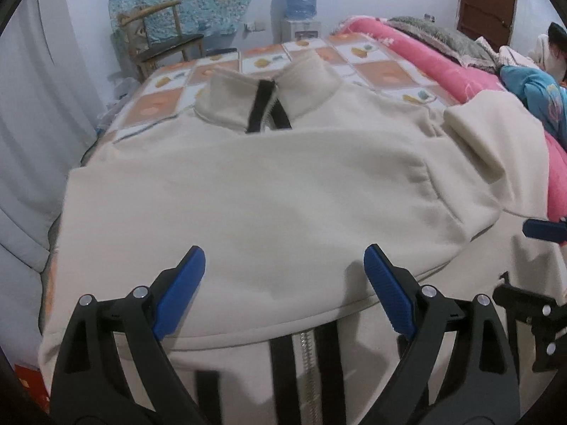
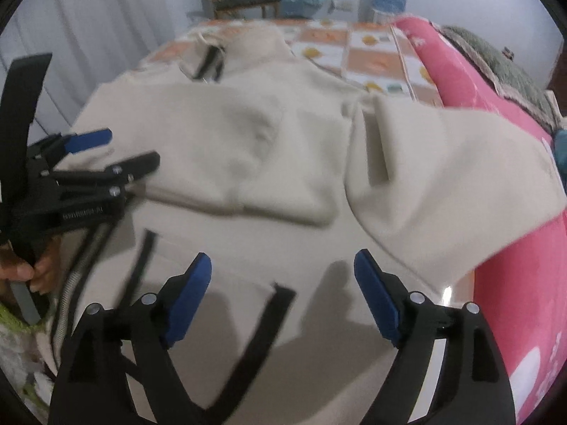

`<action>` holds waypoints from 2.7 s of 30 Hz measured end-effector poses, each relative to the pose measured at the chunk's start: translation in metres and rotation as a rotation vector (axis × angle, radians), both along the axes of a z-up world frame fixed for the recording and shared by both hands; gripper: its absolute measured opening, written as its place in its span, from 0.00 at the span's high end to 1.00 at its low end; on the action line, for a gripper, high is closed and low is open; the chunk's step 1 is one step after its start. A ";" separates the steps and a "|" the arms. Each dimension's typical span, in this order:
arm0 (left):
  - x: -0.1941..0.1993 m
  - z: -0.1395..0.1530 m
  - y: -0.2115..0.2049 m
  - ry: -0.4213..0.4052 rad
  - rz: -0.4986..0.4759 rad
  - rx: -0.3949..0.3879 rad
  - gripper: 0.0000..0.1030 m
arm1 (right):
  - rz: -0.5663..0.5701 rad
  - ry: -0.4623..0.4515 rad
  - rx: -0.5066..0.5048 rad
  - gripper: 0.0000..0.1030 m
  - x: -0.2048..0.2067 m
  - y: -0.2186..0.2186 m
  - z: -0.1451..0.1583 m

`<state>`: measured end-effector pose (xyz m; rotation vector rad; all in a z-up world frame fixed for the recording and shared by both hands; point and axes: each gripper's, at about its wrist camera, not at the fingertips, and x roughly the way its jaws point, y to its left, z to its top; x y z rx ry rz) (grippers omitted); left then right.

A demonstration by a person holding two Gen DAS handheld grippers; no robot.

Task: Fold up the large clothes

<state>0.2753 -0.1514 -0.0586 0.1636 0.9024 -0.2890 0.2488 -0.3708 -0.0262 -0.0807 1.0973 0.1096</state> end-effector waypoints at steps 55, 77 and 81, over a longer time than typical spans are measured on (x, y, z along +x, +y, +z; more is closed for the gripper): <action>0.001 -0.015 0.006 0.015 0.028 -0.034 0.08 | 0.040 -0.030 -0.074 0.06 -0.016 0.013 0.004; 0.002 -0.015 0.006 0.015 0.028 -0.034 0.08 | -0.183 -0.105 0.101 0.06 -0.030 -0.084 0.037; 0.001 -0.015 0.006 0.016 0.028 -0.034 0.08 | -0.309 -0.134 0.139 0.08 -0.025 -0.140 0.050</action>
